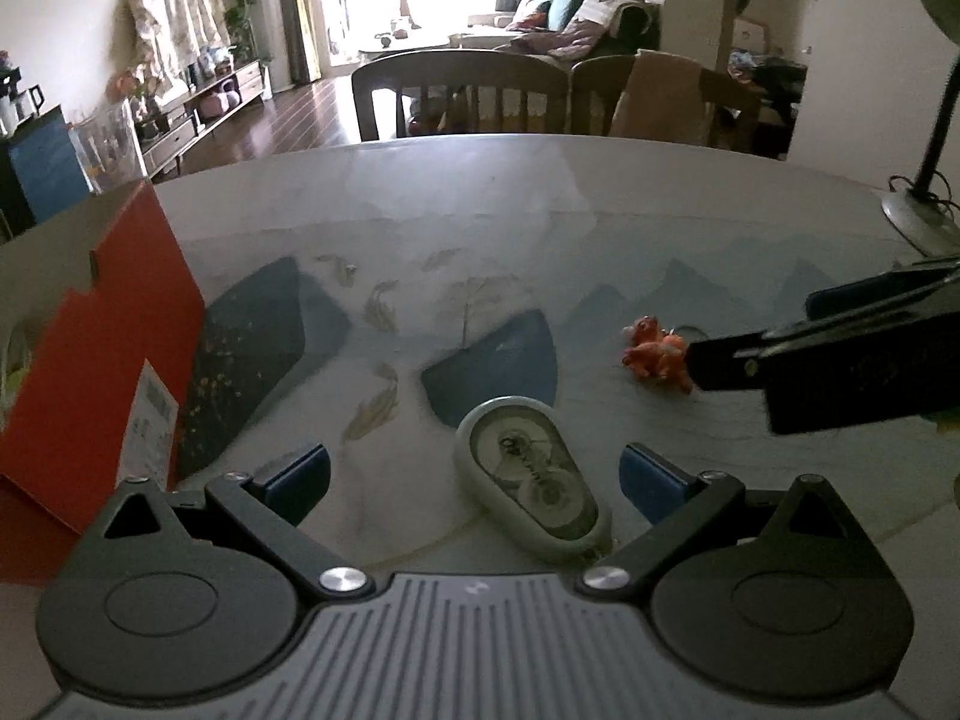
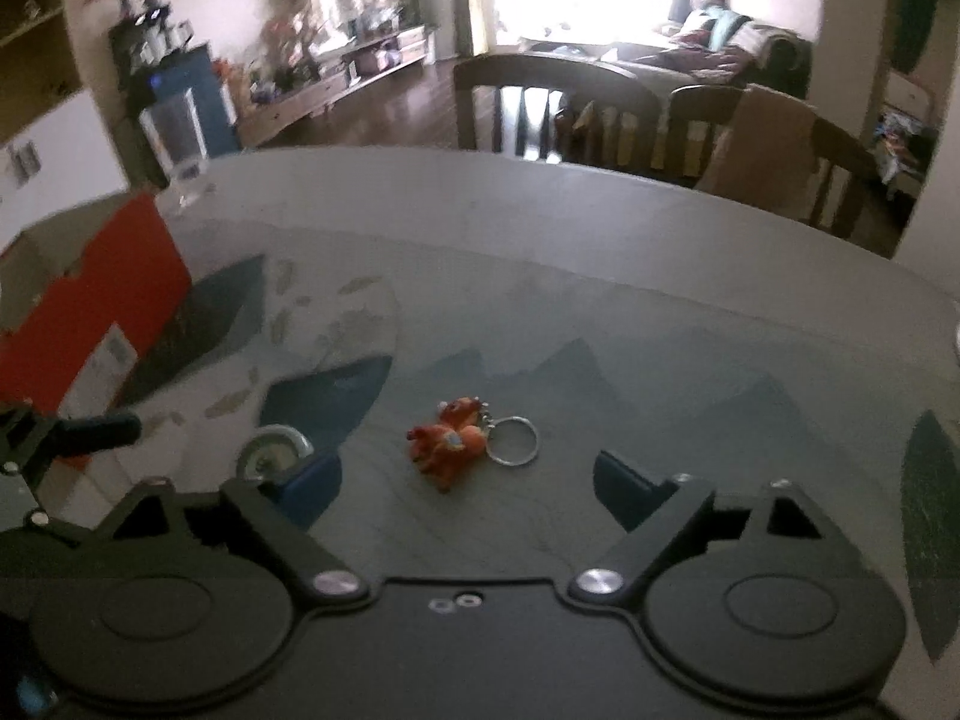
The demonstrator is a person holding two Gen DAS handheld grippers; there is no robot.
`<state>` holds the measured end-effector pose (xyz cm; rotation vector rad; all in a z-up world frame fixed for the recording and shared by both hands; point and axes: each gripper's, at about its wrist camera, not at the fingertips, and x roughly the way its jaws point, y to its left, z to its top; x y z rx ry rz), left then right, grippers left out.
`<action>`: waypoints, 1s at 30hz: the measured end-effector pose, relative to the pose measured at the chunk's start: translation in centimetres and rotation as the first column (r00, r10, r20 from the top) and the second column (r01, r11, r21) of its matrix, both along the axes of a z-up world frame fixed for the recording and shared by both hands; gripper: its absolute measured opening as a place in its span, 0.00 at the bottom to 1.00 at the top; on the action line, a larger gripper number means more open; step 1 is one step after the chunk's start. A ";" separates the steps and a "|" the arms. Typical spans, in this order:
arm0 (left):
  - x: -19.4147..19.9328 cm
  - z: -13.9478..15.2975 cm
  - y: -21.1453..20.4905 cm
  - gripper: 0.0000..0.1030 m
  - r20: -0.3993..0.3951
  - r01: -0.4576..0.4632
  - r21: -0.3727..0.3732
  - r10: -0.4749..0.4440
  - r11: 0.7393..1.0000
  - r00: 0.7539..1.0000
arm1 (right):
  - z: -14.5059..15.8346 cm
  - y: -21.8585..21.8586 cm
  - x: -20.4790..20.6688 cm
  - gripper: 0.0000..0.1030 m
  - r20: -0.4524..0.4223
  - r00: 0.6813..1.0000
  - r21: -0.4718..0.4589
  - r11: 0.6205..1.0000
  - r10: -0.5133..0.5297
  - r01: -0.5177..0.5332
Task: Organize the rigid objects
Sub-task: 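Grasp the white tape dispenser with the left tool while the right tool grasps the orange keychain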
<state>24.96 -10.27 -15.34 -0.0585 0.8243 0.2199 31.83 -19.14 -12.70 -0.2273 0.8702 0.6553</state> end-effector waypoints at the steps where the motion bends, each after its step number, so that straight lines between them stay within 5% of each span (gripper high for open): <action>1: 0.2 -0.2 -0.1 1.00 -0.003 -0.003 -0.003 0.003 1.000 1.000 | -0.3 0.3 0.2 0.84 -0.001 1.000 -0.009 1.000 0.010 -0.010; 14: 1.3 -1.6 -0.4 0.99 -0.007 -0.024 -0.013 0.024 1.000 1.000 | -3.1 2.5 1.3 0.55 -0.038 0.995 -0.036 0.995 0.092 -0.093; 19: 1.5 -2.1 -0.6 0.84 -0.016 -0.029 -0.009 0.029 1.000 0.999 | -3.4 2.9 1.8 0.51 -0.032 0.995 -0.041 0.995 0.092 -0.093; 24: 1.8 -2.2 -1.0 0.58 -0.022 -0.017 -0.019 0.016 1.000 1.000 | -3.6 3.1 1.9 0.48 -0.021 0.995 -0.037 0.994 0.098 -0.099; 30: 1.9 -2.2 -0.9 0.56 -0.024 -0.018 -0.028 0.018 0.999 1.000 | -3.5 3.2 1.9 0.36 -0.010 0.995 -0.044 0.995 0.095 -0.095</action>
